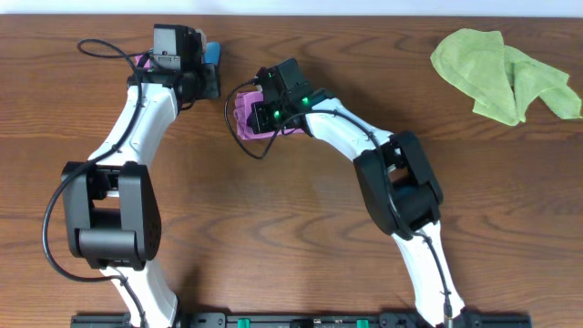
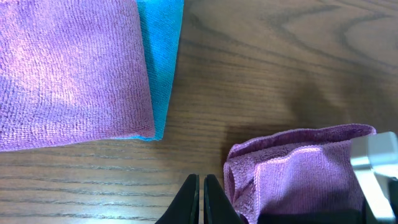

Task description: Fold the cloth

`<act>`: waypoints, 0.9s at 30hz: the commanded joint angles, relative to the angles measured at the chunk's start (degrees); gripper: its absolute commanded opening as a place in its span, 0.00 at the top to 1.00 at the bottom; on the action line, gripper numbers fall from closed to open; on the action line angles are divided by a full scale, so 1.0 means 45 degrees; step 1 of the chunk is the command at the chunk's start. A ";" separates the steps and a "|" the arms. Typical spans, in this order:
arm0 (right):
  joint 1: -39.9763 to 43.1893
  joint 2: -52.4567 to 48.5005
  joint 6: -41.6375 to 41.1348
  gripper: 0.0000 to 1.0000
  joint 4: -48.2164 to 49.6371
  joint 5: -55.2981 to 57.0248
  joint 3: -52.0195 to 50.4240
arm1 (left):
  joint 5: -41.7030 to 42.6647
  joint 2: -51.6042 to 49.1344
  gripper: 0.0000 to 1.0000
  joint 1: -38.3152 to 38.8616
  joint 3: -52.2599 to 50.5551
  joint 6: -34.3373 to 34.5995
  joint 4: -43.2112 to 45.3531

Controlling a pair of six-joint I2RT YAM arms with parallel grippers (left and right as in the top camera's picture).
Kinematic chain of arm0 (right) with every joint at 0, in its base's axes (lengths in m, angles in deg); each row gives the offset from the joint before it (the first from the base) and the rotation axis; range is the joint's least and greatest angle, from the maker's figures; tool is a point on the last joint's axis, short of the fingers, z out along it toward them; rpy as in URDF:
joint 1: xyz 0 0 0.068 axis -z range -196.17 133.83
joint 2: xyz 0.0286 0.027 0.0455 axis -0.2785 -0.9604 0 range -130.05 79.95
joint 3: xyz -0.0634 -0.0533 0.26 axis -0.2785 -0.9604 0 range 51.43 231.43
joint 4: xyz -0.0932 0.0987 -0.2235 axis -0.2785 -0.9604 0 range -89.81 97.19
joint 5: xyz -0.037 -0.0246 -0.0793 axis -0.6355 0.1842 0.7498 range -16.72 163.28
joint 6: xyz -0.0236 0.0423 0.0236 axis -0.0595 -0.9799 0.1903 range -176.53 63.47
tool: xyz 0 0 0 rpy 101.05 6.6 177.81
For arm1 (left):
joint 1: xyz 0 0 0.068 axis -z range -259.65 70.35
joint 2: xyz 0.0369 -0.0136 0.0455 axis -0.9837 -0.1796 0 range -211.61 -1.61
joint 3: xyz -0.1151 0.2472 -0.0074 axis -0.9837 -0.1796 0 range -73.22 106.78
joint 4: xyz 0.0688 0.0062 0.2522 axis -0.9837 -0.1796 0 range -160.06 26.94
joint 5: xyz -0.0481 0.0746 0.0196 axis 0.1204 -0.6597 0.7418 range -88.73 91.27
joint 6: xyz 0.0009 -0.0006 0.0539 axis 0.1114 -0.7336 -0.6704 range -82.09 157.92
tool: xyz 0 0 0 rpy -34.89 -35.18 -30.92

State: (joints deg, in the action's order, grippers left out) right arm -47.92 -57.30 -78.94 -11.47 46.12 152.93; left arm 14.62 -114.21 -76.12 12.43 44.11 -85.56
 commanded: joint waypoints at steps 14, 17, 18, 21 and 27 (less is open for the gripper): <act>0.0831 -0.0223 -0.0189 0.39 0.0170 -0.3011 0.2555 | 0.0058 0.0087 0.94 -0.0287 0.0151 0.0058 -0.0044; 0.1025 -0.0219 0.0117 0.25 -0.0782 -0.3021 0.3395 | 0.0073 0.0087 0.94 -0.0398 0.0151 0.0141 -0.0044; 0.1098 -0.0219 0.0330 0.24 -0.1234 -0.3021 0.3716 | 0.0121 0.0087 0.92 -0.0452 0.0151 0.0160 -0.0049; 0.1389 -0.0214 0.1117 0.14 -0.2992 -0.2948 0.4813 | 0.0869 0.0087 0.68 -0.0651 0.0151 0.0151 -0.0092; 0.2127 -0.0214 0.3036 0.04 -0.7825 -0.0413 0.7470 | 0.2137 0.0087 0.10 -0.0811 0.0146 0.0049 -0.0899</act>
State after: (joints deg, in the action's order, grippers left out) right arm -40.27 -57.58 -71.64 -42.13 37.45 181.38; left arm 20.30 -114.21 -79.62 12.43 44.50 -88.27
